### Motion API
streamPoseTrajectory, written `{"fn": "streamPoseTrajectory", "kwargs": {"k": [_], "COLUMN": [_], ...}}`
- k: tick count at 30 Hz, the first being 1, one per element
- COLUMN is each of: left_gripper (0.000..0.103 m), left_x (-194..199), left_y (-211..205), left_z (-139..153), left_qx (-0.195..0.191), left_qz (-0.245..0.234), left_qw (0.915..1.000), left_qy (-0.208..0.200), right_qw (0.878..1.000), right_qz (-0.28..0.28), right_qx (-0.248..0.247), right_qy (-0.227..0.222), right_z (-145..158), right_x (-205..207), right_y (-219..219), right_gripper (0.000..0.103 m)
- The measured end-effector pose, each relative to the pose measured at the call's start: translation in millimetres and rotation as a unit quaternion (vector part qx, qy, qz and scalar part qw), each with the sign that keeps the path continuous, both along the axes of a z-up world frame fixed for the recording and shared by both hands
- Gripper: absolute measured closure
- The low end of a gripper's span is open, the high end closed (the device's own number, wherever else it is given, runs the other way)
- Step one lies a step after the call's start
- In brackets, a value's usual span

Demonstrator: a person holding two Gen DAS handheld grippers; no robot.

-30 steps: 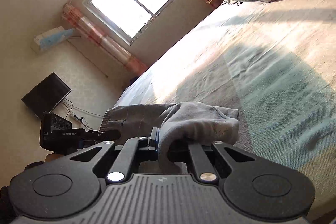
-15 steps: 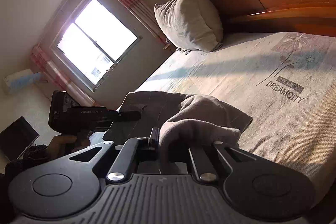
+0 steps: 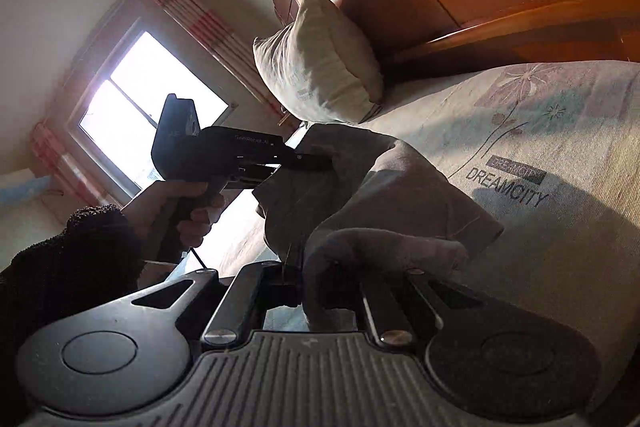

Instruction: Fold clothes

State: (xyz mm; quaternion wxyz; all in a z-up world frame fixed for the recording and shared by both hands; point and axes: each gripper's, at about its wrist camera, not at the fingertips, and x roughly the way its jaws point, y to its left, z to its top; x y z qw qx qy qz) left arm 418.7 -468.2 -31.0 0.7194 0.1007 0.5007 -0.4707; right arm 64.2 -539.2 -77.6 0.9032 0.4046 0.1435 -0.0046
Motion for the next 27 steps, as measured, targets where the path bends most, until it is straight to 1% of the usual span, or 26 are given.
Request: {"fn": "streamPoseTrajectory", "kwargs": {"k": [2,4,7,10,13,14,16,17,18,20,22,23,24,25,27], "left_gripper": [0.080,0.078,0.076,0.075,0.062,0.055,0.047,0.037,0.036,0.036,0.036,0.036,0.035,0.035,0.035], "left_x": [4.9,9.9,14.1,20.5,27.1,29.2,33.6,33.5,33.0,20.9,-4.2,-19.1,-34.4,-49.8,-77.8], "left_y": [-8.5,-17.0,-19.6,-7.6,5.2,9.5,18.1,20.4,22.2,24.0,30.5,35.8,41.3,49.5,68.0], "left_z": [-8.1,-16.6,-29.0,-19.2,-8.0,-4.3,3.1,6.9,10.7,15.8,16.1,13.4,10.1,5.4,-4.6], "left_qx": [0.006,0.012,0.021,-0.012,-0.048,-0.060,-0.084,-0.088,-0.090,-0.084,-0.082,-0.080,-0.078,-0.075,-0.074], "left_qz": [0.005,0.012,0.026,0.068,0.110,0.124,0.152,0.151,0.146,0.122,0.080,0.060,0.041,0.029,0.016], "left_qw": [1.0000,0.9998,0.9993,0.9976,0.9927,0.9904,0.9848,0.9847,0.9852,0.9890,0.9934,0.9949,0.9961,0.9967,0.9970], "left_qy": [0.004,0.009,0.012,0.009,0.006,0.005,0.003,0.006,0.009,0.003,0.004,0.006,0.008,0.010,0.018], "right_qw": [1.000,1.000,1.000,0.999,0.999,0.999,0.999,0.998,0.998,0.998,0.997,0.995,0.992,0.989,0.976], "right_qz": [-0.002,-0.005,-0.011,-0.024,-0.030,-0.033,-0.035,-0.037,-0.038,-0.034,-0.031,-0.031,-0.032,-0.033,-0.038], "right_qx": [-0.001,-0.006,-0.005,-0.002,0.009,0.014,0.021,0.025,0.031,0.049,0.070,0.089,0.118,0.146,0.212], "right_qy": [0.001,0.006,0.017,0.025,0.031,0.032,0.034,0.034,0.034,0.031,0.027,0.022,0.016,0.010,-0.004], "right_z": [-2.6,-5.5,-9.9,-14.3,-19.7,-21.6,-25.0,-26.5,-28.1,-31.7,-36.8,-40.7,-46.2,-51.6,-65.7], "right_x": [1.3,3.2,4.0,1.0,-2.8,-3.5,-4.5,-5.6,-6.7,-8.8,-11.2,-13.4,-16.4,-19.4,-23.3], "right_y": [4.7,7.5,7.0,1.9,-3.7,-5.3,-7.7,-8.2,-8.9,-11.0,-14.6,-16.9,-19.9,-23.0,-29.7], "right_gripper": [0.093,0.093,0.093,0.093,0.093,0.093,0.093,0.093,0.092,0.091,0.082,0.079,0.069,0.052,0.037]}}
